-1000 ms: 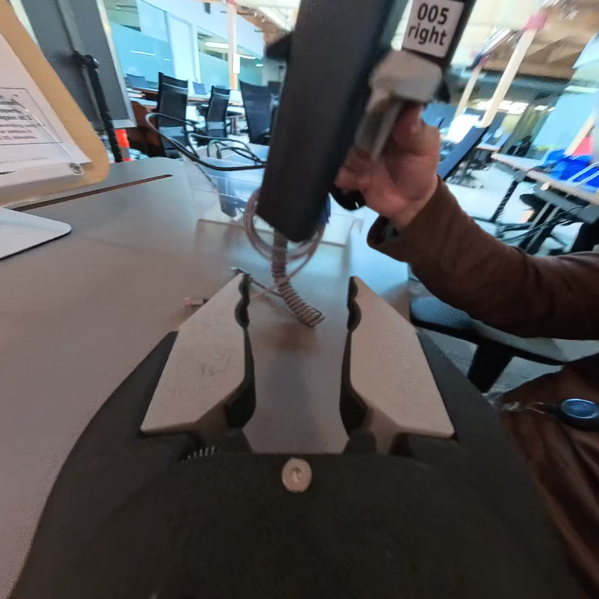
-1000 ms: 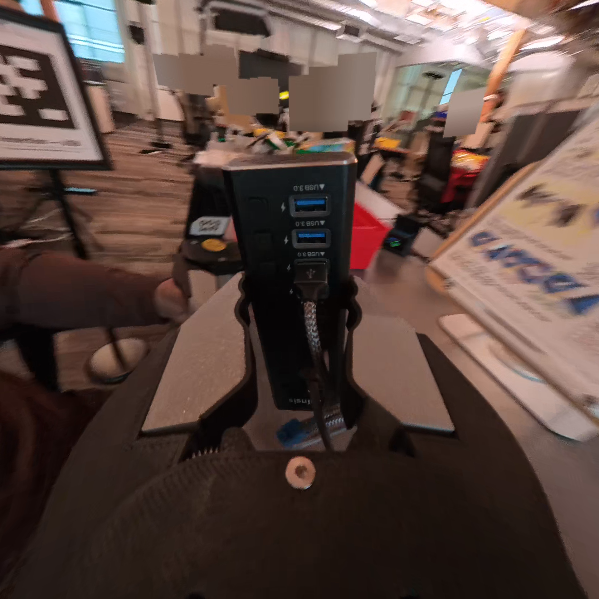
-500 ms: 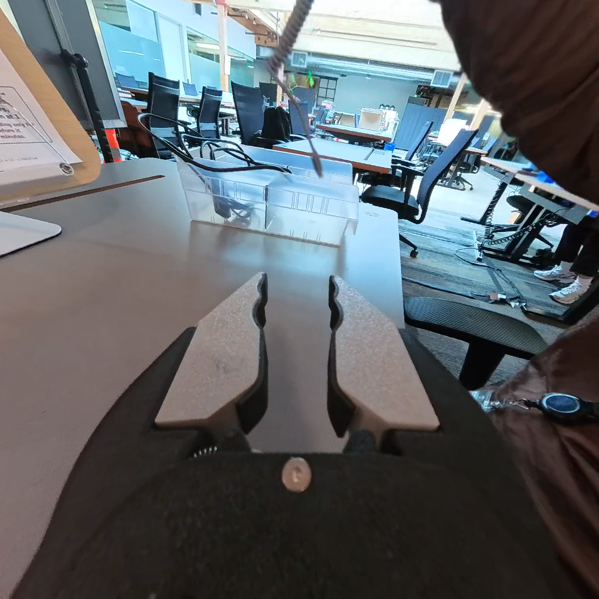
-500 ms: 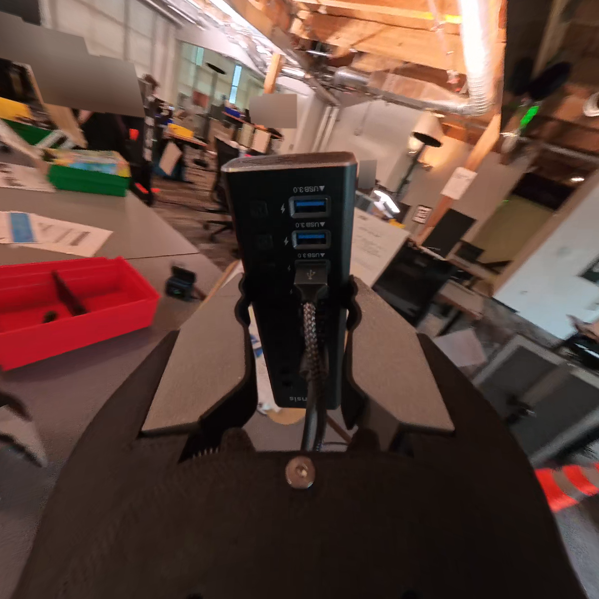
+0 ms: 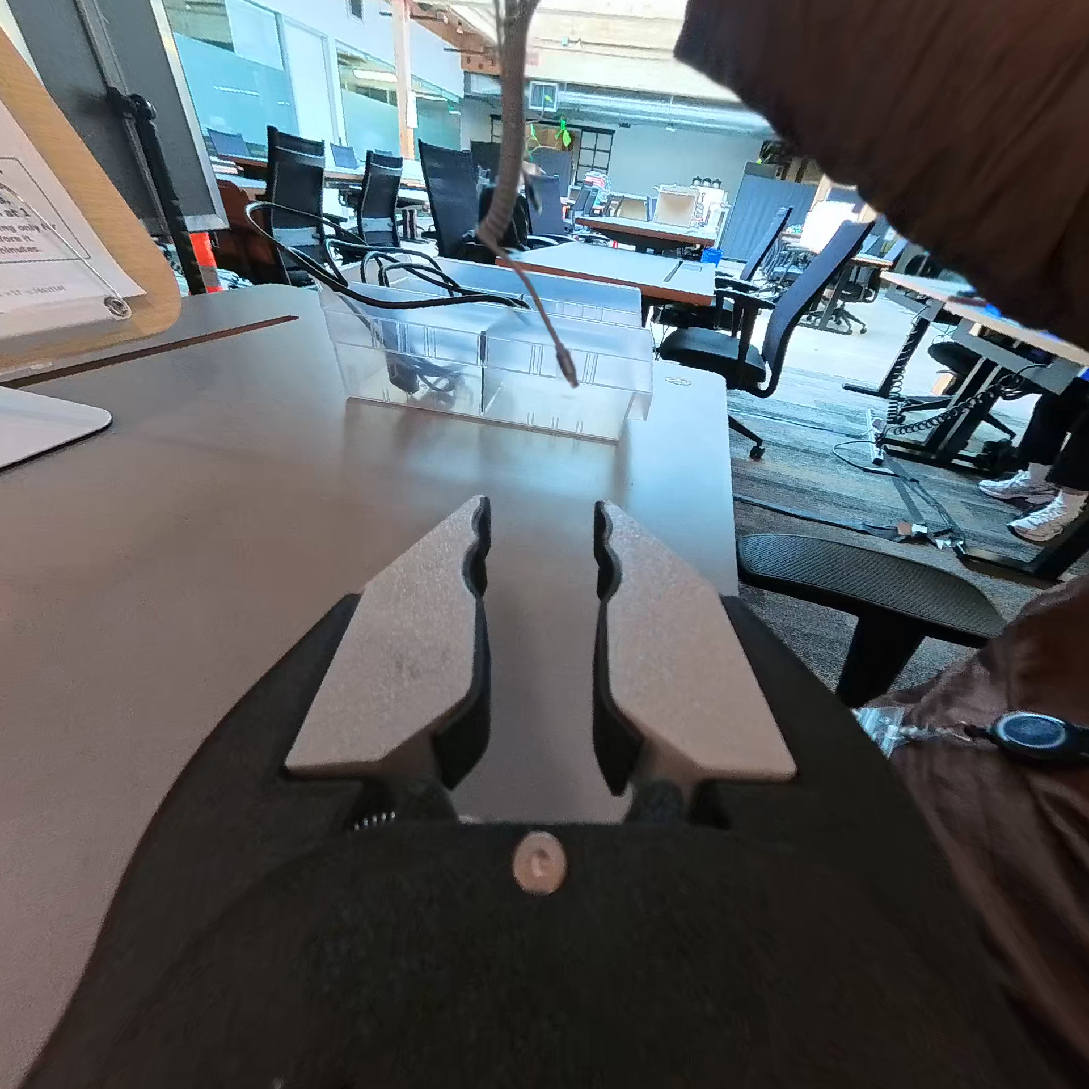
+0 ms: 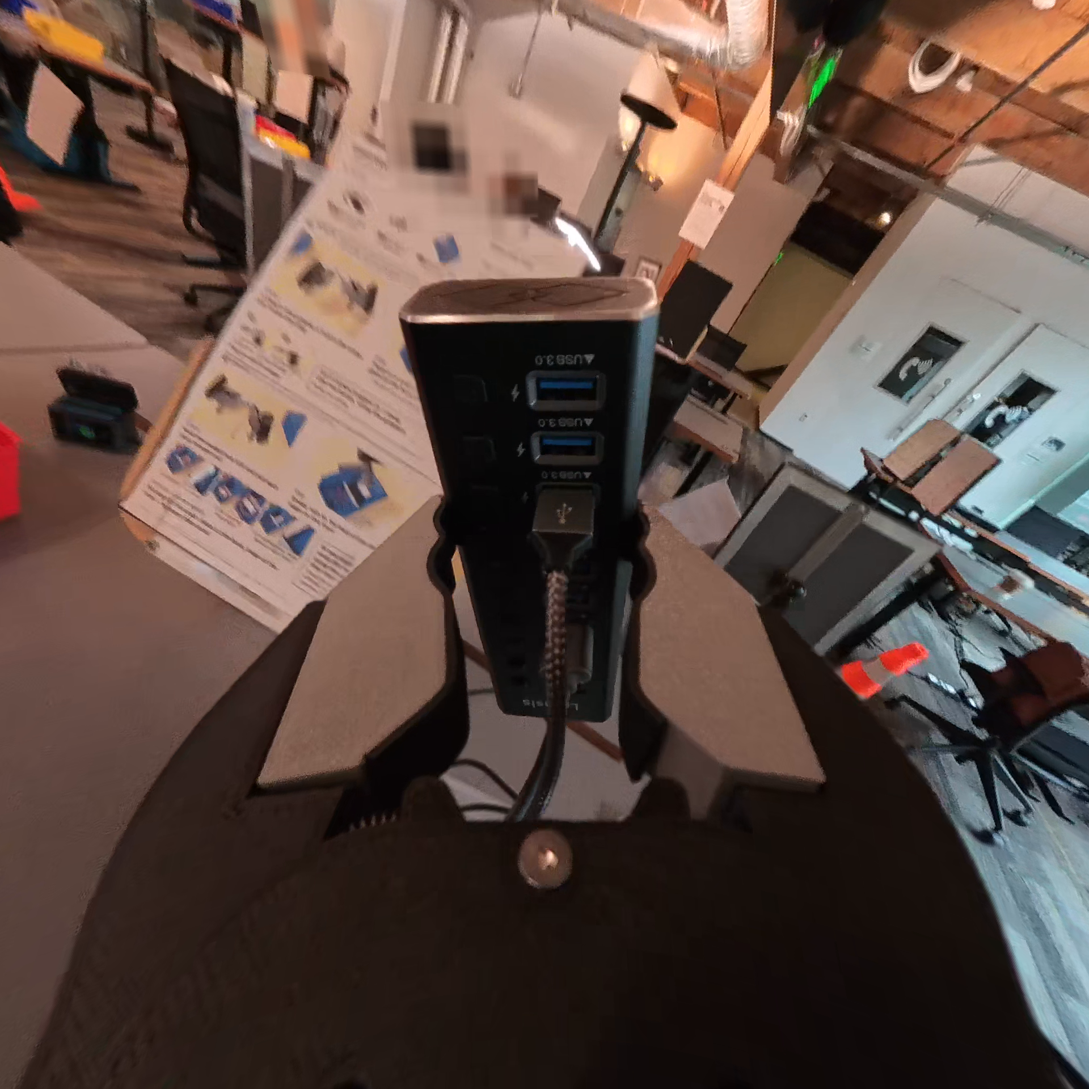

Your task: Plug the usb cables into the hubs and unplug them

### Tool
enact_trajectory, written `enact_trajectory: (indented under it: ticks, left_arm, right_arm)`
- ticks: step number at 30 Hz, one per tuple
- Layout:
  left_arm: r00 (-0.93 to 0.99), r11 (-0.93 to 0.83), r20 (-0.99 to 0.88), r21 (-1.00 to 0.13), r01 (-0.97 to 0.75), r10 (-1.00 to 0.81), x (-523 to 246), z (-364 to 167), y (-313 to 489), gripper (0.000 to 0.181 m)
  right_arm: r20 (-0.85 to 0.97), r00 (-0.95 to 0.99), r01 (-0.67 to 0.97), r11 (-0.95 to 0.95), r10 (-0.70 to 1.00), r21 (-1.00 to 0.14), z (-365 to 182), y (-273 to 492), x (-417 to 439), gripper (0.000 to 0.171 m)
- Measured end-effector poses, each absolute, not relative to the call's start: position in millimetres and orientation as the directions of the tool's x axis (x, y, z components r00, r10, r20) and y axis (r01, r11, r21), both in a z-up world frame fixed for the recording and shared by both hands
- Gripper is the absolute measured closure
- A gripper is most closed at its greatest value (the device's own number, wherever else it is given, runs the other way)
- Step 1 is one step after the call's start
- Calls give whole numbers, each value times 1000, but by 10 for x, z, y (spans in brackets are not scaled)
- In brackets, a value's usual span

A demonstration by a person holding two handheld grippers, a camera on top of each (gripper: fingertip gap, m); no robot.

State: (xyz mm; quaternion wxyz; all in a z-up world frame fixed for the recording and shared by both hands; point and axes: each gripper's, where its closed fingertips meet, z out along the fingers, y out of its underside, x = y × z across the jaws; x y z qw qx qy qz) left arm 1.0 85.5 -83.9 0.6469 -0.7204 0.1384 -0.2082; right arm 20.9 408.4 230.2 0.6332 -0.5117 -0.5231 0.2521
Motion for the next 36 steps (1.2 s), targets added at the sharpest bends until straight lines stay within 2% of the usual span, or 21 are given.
enact_trajectory:
  ticks: [3, 8, 13, 18, 23, 32, 36]
  left_arm:
    - [875, -123, 120, -990, 70, -468, 9, -838, 856, 149]
    - [873, -138, 129, -988, 72, -469, 12, -855, 869, 149]
    - [872, -153, 130, -986, 65, -471, 24, -877, 880, 150]
    - [876, -134, 119, -989, 63, -468, 19, -856, 867, 152]
    - [872, -125, 118, -990, 66, -476, 24, -842, 854, 154]
    - [863, -139, 103, -989, 39, -494, 76, -873, 853, 156]
    - [858, -152, 124, -987, 54, -499, 69, -877, 860, 156]
  right_arm:
    - [379, 366, 207, 323, 850, -923, 2211, 4271, 236, 114]
    - [306, 360, 100, 289, 881, -952, 2605, 4231, 371, 114]
    - [390, 367, 130, 368, 844, -921, 3020, 4041, 448, 114]
    - [414, 413, 201, 363, 811, -910, 3185, 4048, 448, 114]
    - [418, 442, 195, 370, 794, -908, 3323, 4088, 402, 114]
    - [370, 486, 157, 337, 792, -928, 3138, 4534, 391, 114]
    - [275, 427, 45, 284, 862, -958, 2812, 4677, 427, 114]
